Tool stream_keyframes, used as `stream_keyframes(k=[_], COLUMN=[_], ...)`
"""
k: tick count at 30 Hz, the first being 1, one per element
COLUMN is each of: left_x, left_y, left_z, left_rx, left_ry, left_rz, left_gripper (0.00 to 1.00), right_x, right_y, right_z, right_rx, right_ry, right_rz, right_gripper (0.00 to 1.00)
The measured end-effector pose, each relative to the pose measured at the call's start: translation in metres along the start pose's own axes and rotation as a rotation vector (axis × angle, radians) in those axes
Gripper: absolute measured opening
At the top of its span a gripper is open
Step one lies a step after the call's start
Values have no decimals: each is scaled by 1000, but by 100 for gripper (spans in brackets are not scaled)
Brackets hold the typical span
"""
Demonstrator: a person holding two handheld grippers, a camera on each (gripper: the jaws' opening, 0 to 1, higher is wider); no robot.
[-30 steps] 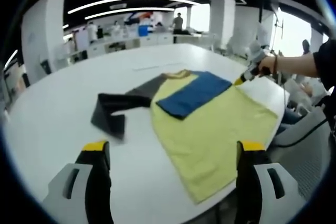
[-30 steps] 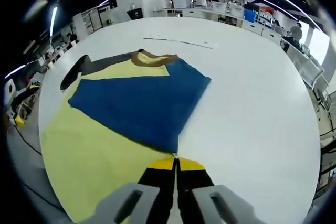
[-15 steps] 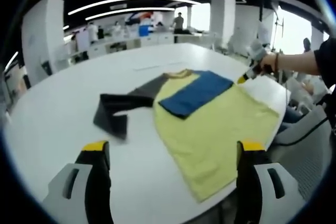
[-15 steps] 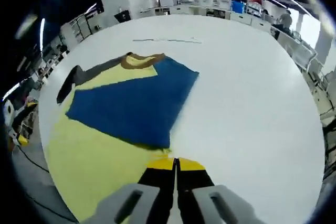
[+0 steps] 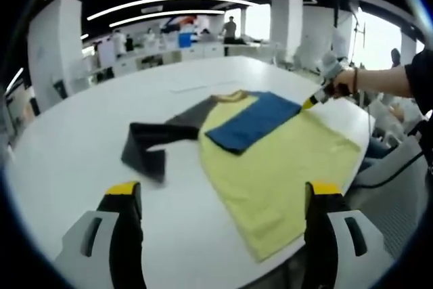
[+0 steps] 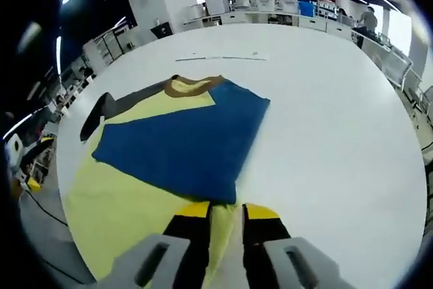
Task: Fold the garment on the visible template until the final outline fits inside the template.
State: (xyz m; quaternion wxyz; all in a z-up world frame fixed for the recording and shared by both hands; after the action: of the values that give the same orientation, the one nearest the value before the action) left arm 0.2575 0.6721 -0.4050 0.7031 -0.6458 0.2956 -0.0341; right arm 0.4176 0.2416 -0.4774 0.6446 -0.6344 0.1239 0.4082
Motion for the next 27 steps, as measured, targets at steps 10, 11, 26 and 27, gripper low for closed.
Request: stream_keyframes(k=[10,11,26,27], left_x=[-2,-1,7,8], left_y=[0,-1,-2,-2], left_z=[8,9,23,23], left_rx=[-1,-6,-10,-14], left_ry=[-25,-29,-55,-55], left_rz=[3,2,11,12], left_gripper=[96,96,91,90], right_x=[1,0,-7,-7], right_y=[0,0,0,0], right_z=[3,4,-20,-25], right_rx=[-13,-13,-28,-29], right_ry=[1,4,23,24], right_rz=[-14,-14,12,13], right_gripper=[0,0,0,0])
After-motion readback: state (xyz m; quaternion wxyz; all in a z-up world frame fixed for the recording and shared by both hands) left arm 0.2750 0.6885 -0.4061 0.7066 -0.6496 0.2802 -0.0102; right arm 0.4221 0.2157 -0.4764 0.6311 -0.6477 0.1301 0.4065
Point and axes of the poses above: the point that each gripper's makers call its tool centre point, and the gripper's own axes: x roughly forward along the fingers, z roughly to its left, y roughly out of its underside, the point moved 8 cm from there along -x, roughly backward along the fingers, and after that the axes turned 11 degrees about -z, right-handed, at the moved point
